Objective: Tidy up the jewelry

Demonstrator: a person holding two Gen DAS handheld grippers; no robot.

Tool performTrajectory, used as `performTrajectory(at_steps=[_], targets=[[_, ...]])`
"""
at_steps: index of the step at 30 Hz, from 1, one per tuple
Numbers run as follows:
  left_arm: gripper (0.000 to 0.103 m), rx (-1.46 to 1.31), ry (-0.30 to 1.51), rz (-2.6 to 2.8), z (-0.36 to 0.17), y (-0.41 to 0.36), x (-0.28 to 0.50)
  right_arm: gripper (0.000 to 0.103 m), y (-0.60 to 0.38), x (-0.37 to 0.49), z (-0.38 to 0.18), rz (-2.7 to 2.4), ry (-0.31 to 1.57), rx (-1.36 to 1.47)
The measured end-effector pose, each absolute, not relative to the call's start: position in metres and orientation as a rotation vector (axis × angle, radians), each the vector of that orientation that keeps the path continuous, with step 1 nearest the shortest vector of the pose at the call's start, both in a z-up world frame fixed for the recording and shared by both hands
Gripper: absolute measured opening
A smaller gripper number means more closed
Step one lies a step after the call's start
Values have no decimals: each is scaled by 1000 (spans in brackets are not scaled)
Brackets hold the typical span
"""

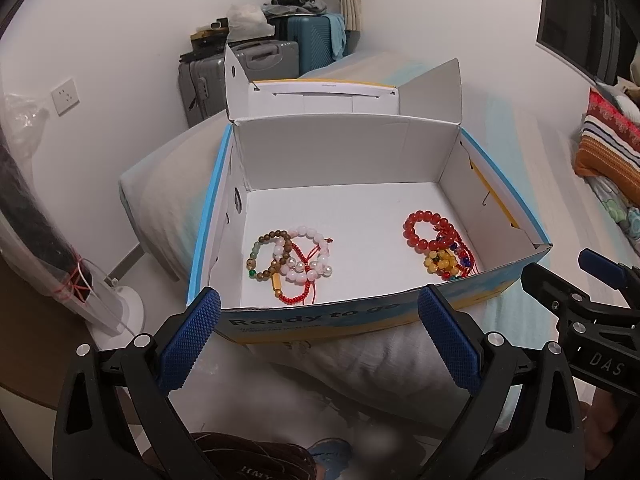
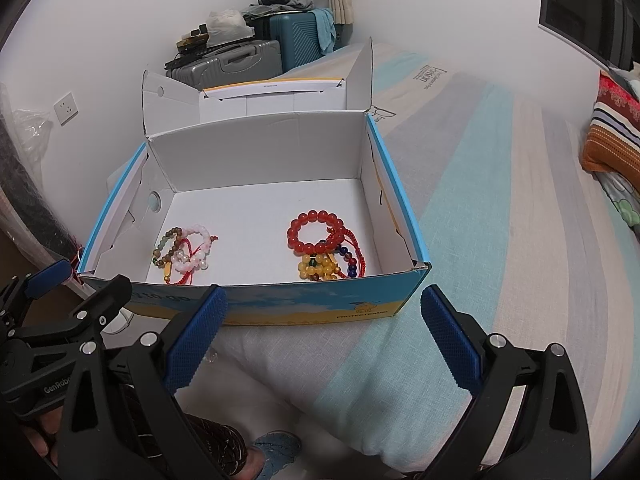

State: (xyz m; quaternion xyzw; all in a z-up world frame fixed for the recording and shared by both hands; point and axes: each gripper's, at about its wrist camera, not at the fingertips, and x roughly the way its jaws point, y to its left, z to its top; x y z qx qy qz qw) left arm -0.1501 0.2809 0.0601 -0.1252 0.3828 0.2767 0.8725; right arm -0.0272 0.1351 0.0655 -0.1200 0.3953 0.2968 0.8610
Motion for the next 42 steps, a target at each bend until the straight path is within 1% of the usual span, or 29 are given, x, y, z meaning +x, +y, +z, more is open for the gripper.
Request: performTrajectory(at_steps=[42], targets=[[97, -222, 790, 595, 62, 273, -151, 94, 134, -27, 62, 624, 832, -257]])
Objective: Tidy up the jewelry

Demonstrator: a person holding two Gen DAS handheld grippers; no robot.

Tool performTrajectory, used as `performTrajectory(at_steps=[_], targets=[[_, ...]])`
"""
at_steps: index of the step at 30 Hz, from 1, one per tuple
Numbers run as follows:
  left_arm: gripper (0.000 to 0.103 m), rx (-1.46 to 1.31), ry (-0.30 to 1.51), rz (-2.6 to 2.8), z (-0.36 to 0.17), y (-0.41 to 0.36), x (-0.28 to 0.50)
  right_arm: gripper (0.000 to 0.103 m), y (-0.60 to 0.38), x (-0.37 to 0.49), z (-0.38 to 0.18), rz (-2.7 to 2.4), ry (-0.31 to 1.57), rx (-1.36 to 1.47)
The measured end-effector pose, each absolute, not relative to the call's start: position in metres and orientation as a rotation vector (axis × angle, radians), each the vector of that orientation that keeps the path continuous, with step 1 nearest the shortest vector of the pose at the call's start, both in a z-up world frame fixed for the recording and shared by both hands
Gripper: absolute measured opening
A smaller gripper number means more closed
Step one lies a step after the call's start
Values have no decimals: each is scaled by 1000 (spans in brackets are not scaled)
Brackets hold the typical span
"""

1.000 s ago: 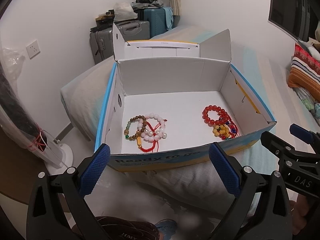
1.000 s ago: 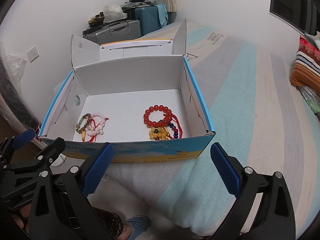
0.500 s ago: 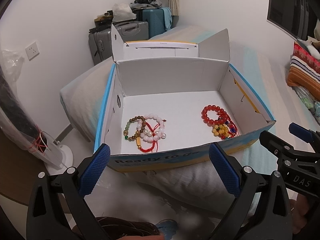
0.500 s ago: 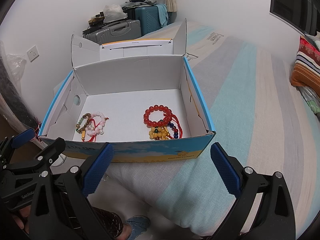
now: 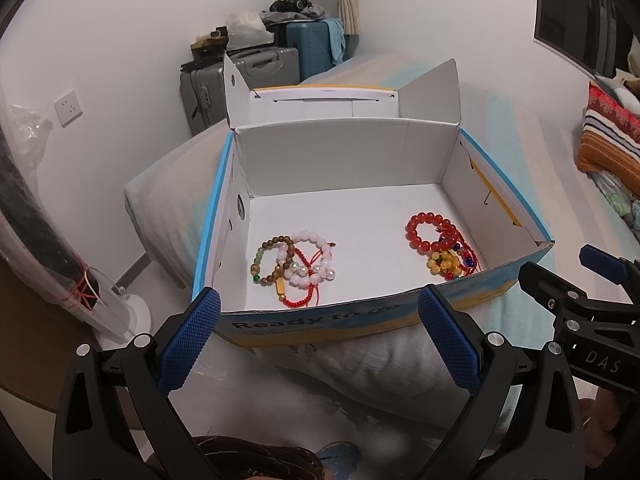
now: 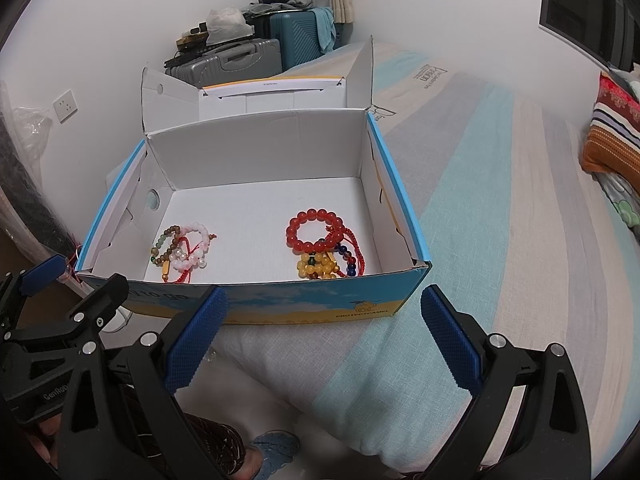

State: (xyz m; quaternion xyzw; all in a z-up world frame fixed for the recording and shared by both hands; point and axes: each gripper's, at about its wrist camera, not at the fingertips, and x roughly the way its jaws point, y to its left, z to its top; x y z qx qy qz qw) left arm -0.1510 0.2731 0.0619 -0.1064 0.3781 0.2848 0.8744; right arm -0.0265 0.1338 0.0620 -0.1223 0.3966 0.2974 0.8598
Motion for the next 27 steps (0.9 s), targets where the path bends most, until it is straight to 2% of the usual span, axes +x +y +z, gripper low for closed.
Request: performTrajectory(at_steps=[27], targets=[[97, -226, 793, 591, 61, 273, -151, 93, 133, -26, 62, 623, 832, -259]])
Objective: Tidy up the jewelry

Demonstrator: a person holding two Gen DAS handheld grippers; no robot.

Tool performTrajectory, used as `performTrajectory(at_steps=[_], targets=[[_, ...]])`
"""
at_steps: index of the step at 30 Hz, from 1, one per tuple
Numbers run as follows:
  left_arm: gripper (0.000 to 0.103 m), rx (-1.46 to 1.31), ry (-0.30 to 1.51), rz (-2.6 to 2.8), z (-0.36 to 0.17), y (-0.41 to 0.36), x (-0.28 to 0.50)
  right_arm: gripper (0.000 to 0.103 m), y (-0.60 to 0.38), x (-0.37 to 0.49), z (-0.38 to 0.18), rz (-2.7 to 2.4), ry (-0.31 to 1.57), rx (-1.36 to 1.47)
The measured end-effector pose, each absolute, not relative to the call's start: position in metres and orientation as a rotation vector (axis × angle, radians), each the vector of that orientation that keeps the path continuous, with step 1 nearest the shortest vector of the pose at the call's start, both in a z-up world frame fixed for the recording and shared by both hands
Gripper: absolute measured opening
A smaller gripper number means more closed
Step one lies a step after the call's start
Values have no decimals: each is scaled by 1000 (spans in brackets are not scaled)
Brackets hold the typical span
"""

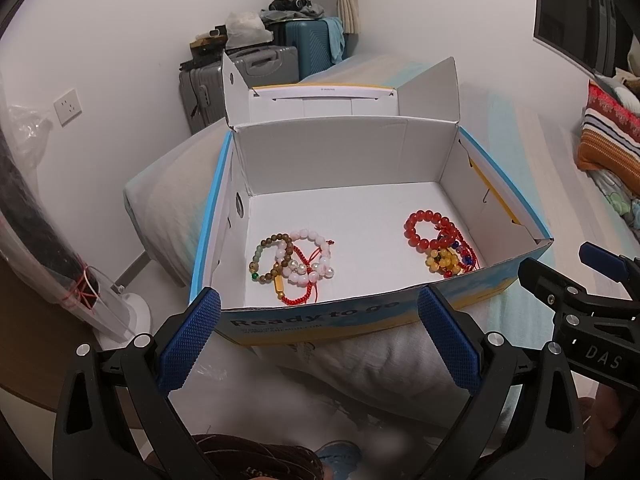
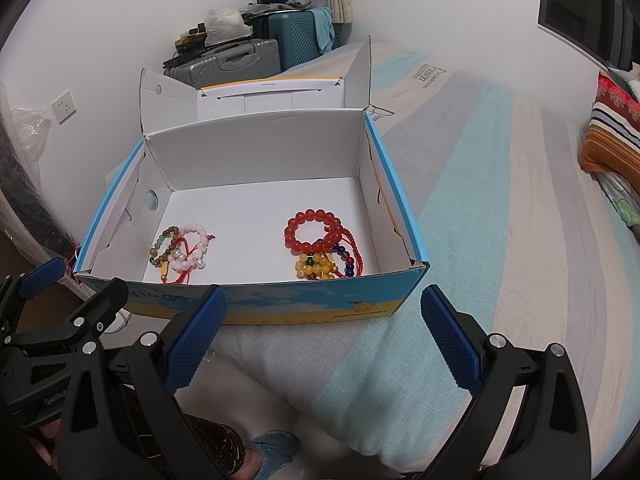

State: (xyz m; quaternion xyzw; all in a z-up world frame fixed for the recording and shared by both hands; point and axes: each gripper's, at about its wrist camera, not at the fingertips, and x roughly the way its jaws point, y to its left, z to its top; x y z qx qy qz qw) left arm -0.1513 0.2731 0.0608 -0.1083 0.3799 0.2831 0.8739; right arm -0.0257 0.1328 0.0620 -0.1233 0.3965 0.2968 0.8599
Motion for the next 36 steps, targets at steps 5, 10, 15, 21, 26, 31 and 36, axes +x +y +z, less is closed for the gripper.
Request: performTrajectory(at_steps=[5, 10, 15, 21, 26, 31, 36], targets=[[97, -235, 796, 575, 61, 273, -150, 94, 133, -25, 62, 621, 836, -258], [97, -228, 796, 574, 60, 270, -148, 94, 133, -22, 61, 616, 836, -259], [97, -225, 796, 573, 61, 270, -148, 94, 133, -21, 61, 612, 836, -257], [97, -226, 796, 571, 61, 270, -148, 93, 133, -22, 61, 610, 835, -258], [97, -226, 796, 571, 61, 269, -148, 93, 134, -22, 61, 611, 836, -258], [97, -229, 797, 570, 62, 270, -148, 94, 135, -23, 60, 611, 837, -259], [97, -228, 797, 573, 62, 270, -148, 93, 134, -23, 60, 608, 839, -257]])
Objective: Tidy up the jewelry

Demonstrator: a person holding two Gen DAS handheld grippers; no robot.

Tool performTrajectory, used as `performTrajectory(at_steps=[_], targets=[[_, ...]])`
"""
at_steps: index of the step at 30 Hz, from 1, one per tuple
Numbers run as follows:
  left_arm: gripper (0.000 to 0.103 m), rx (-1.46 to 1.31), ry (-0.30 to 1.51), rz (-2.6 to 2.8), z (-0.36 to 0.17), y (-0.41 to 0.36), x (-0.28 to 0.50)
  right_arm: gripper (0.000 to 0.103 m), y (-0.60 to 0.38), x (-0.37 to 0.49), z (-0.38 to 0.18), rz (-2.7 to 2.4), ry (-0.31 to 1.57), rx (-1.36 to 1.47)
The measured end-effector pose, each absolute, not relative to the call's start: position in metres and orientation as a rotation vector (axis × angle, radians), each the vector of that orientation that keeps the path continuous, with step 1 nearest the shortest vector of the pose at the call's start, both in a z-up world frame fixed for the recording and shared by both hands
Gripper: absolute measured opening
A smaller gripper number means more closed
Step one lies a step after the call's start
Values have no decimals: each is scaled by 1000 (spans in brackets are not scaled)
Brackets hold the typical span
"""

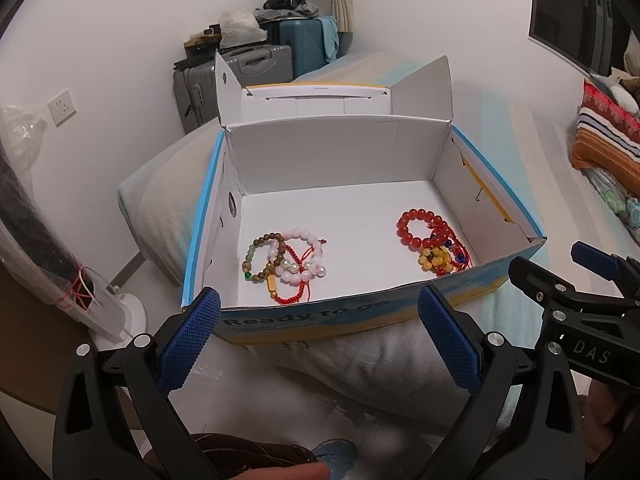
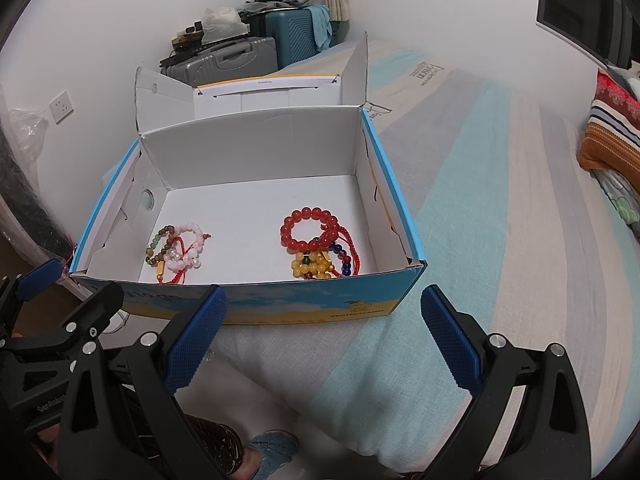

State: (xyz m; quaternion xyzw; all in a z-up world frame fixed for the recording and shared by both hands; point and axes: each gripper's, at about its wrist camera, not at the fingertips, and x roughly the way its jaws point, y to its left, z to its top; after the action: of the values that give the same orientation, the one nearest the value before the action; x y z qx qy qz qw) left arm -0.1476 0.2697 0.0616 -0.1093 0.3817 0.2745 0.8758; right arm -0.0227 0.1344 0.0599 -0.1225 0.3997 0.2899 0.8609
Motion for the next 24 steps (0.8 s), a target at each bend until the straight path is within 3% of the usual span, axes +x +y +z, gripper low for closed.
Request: performTrajectory(at_steps=[24], targets=[[97, -228, 791, 601, 62, 275, -152, 93, 134, -22, 59, 608, 842, -256]])
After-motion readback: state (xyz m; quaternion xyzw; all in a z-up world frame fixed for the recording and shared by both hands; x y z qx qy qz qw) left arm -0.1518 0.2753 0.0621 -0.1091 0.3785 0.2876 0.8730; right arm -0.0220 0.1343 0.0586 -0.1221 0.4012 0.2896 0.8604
